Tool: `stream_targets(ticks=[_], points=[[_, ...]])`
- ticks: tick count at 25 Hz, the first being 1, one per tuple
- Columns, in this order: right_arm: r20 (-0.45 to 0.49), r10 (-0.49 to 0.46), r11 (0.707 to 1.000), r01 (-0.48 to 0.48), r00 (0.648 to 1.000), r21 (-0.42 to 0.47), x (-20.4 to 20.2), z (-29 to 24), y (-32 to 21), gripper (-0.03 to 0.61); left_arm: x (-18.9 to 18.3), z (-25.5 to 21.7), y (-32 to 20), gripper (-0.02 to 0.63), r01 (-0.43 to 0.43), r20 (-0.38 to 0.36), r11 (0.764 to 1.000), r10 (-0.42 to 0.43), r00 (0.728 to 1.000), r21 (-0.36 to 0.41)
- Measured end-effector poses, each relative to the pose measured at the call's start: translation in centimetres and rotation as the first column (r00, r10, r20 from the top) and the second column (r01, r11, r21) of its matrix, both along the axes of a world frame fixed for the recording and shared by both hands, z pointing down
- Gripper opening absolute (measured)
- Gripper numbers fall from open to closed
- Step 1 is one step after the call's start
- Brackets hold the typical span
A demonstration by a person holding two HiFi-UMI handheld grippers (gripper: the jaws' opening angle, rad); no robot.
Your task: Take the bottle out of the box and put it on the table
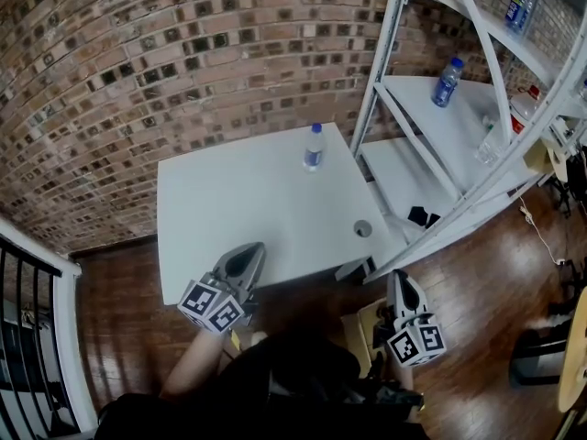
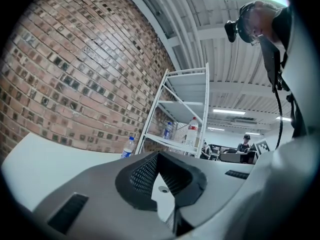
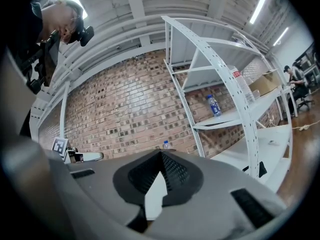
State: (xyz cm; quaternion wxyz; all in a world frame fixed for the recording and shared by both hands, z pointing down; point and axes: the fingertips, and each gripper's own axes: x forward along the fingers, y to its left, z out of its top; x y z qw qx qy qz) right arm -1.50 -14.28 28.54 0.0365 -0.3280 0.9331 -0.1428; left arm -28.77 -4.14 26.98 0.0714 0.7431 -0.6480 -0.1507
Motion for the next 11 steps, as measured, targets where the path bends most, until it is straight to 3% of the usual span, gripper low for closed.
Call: stream_targets(ticks=[11], points=[[-0.019,-0.013,1.000,0.013,1.000,0.004,0.0,-0.1,1.4,0.003,0.7,-0.3,1.5,0.002,-0.020,-0.008,1.000,0.020,1.000,-0.002]])
